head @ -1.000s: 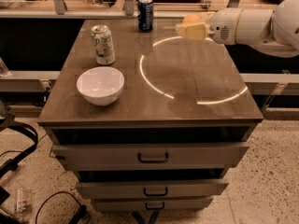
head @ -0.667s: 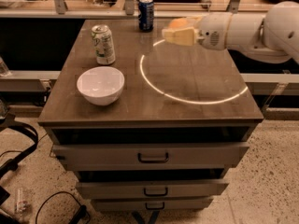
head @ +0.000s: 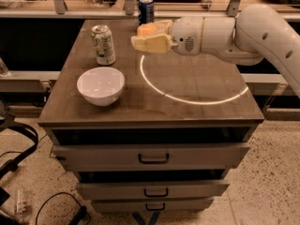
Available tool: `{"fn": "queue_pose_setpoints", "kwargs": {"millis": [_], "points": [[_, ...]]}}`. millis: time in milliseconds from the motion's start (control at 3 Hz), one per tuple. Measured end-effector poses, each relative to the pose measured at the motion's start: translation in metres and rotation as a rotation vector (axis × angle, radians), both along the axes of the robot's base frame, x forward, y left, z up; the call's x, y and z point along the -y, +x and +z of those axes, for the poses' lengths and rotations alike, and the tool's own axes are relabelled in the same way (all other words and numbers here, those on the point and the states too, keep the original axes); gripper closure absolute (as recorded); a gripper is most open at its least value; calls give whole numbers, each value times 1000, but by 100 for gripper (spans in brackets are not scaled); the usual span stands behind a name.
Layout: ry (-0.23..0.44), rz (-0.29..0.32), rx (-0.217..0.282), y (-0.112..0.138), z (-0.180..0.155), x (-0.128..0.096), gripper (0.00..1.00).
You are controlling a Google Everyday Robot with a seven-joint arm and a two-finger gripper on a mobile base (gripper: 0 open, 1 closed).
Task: Place orange into white bowl
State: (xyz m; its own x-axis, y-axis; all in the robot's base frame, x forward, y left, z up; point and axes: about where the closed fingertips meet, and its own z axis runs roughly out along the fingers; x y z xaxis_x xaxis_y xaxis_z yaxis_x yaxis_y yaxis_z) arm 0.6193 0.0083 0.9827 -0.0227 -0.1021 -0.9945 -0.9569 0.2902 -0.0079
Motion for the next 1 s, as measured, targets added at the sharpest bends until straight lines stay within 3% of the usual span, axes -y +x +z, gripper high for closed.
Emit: {"fn": "queue_pose_setpoints", "kwargs": {"millis": [333, 1000], "points": [[1, 2, -1, 0, 0, -1, 100], [57, 88, -4, -25, -4, -53, 100]]}}
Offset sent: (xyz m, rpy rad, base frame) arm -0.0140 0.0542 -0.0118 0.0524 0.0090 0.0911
